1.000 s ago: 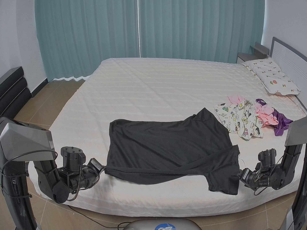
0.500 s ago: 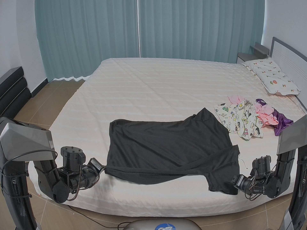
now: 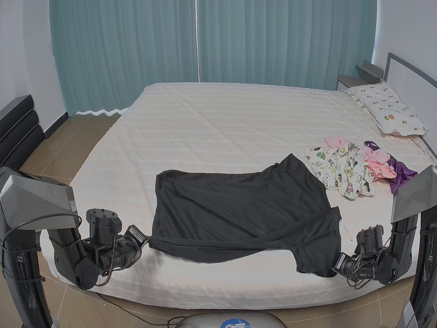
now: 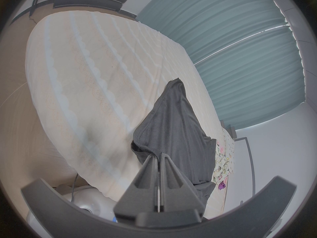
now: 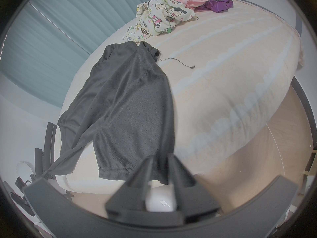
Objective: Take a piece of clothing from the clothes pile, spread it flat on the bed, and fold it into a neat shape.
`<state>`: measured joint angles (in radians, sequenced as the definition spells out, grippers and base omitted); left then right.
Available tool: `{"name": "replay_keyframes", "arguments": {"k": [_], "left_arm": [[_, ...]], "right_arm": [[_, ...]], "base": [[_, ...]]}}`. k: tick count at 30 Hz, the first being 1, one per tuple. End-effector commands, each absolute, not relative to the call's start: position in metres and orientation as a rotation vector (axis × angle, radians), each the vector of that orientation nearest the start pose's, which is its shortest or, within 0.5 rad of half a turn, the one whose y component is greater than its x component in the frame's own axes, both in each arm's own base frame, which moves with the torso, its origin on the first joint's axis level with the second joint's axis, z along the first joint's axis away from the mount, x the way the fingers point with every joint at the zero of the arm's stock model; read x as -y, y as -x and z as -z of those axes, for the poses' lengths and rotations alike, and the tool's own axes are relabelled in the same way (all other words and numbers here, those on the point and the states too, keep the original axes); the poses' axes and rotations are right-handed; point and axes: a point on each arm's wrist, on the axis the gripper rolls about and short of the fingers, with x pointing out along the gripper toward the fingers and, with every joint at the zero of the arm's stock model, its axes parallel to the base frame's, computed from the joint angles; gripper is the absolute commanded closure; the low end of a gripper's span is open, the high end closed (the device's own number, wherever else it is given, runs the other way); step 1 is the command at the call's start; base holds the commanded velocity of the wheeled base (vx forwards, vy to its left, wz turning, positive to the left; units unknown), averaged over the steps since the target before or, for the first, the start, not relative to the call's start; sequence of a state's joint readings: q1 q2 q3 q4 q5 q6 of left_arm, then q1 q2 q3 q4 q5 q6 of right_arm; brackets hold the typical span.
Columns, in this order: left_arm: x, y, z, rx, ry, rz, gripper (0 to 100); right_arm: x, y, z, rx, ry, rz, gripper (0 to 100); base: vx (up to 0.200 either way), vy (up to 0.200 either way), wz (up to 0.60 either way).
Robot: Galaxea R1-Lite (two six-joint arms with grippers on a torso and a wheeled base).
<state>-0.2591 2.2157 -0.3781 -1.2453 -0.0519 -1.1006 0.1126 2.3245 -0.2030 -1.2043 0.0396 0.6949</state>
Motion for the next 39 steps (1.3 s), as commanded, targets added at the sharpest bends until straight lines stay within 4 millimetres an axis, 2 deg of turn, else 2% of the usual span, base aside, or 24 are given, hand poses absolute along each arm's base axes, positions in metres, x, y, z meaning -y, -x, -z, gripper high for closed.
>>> {"name": "replay_keyframes", "arguments": {"k": [1, 5, 12, 15, 16, 18, 25, 31, 35, 39], "left_arm": [[0.076, -0.282, 0.006, -0.693, 0.995, -0.057, 100], [0.076, -0.281, 0.007, -0.695, 0.993, -0.056, 100], [0.076, -0.268, 0.006, -0.701, 0.941, -0.047, 100], [0.075, -0.263, 0.005, -0.686, 0.911, -0.024, 100], [0.075, -0.255, 0.003, -0.667, 0.869, 0.004, 100], [0.073, -0.246, -0.001, -0.647, 0.82, 0.019, 100], [0.068, -0.237, -0.003, -0.621, 0.719, -0.012, 100], [0.066, -0.228, -0.013, -0.607, 0.673, 0.01, 100], [0.064, -0.22, -0.008, -0.642, 0.564, 0.025, 100], [0.062, -0.212, -0.001, -0.692, 0.541, 0.011, 100]], "right_arm": [[-0.025, -0.233, 0.049, -0.935, -0.613, 0.196, 100], [-0.019, -0.226, 0.039, -0.923, -0.625, 0.203, 100], [-0.013, -0.194, 0.017, -0.925, -0.636, 0.204, 100], [-0.013, -0.191, 0.009, -0.902, -0.652, 0.194, 100], [-0.012, -0.19, 0.0, -0.869, -0.66, 0.189, 100], [-0.011, -0.186, -0.006, -0.869, -0.665, 0.194, 100], [-0.014, -0.172, -0.028, -0.844, -0.659, 0.162, 100], [-0.012, -0.162, -0.037, -0.841, -0.656, 0.165, 100], [-0.012, -0.152, -0.044, -0.855, -0.661, 0.15, 100], [-0.012, -0.145, -0.045, -0.889, -0.655, 0.152, 100]], "base": [[0.0, 0.0, 0.0], [0.0, 0.0, 0.0], [0.0, 0.0, 0.0], [0.0, 0.0, 0.0], [0.0, 0.0, 0.0], [0.0, 0.0, 0.0], [0.0, 0.0, 0.0], [0.0, 0.0, 0.0], [0.0, 0.0, 0.0], [0.0, 0.0, 0.0]]}}
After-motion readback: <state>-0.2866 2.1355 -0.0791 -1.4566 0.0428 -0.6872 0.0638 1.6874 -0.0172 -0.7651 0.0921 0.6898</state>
